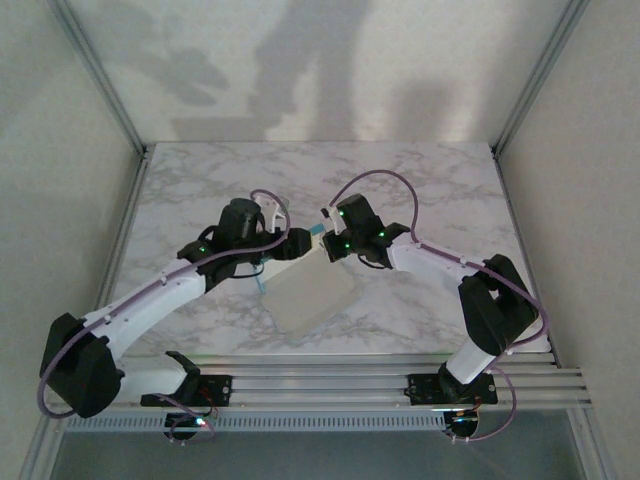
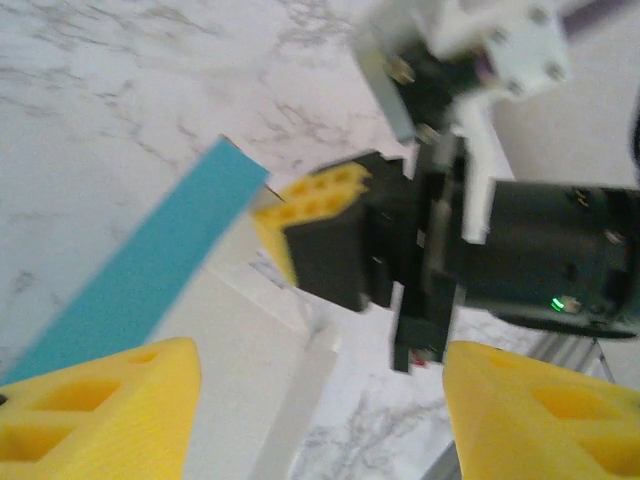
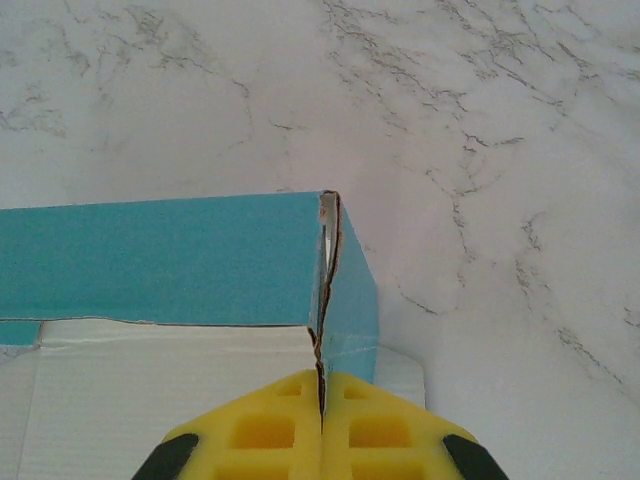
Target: Fold the paper box
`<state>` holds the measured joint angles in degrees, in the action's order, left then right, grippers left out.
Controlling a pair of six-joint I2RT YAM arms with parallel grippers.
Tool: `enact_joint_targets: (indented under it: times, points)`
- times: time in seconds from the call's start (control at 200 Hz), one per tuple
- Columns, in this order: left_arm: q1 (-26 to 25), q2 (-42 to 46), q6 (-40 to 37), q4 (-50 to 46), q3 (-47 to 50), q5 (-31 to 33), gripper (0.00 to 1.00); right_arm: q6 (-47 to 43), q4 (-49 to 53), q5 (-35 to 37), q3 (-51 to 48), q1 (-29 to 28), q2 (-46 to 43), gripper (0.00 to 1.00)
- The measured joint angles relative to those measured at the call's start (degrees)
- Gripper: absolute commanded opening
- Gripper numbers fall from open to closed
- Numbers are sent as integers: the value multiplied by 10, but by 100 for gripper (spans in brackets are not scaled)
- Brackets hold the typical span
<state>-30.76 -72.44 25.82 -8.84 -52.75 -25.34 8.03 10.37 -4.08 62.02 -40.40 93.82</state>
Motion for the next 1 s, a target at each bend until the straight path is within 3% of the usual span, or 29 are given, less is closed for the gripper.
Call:
enact_joint_targets:
  times: [0.305, 0.596, 0.996]
  points:
    - [62, -108, -81, 43, -39, -55, 99, -8, -3, 0, -5, 0, -4, 0]
    - [73, -206, -152, 64, -99, -112, 100, -10, -3, 0, -10, 0, -8, 0]
    - [75, -286, -171, 73, -126, -151, 99, -12, -3, 0, -10, 0, -8, 0]
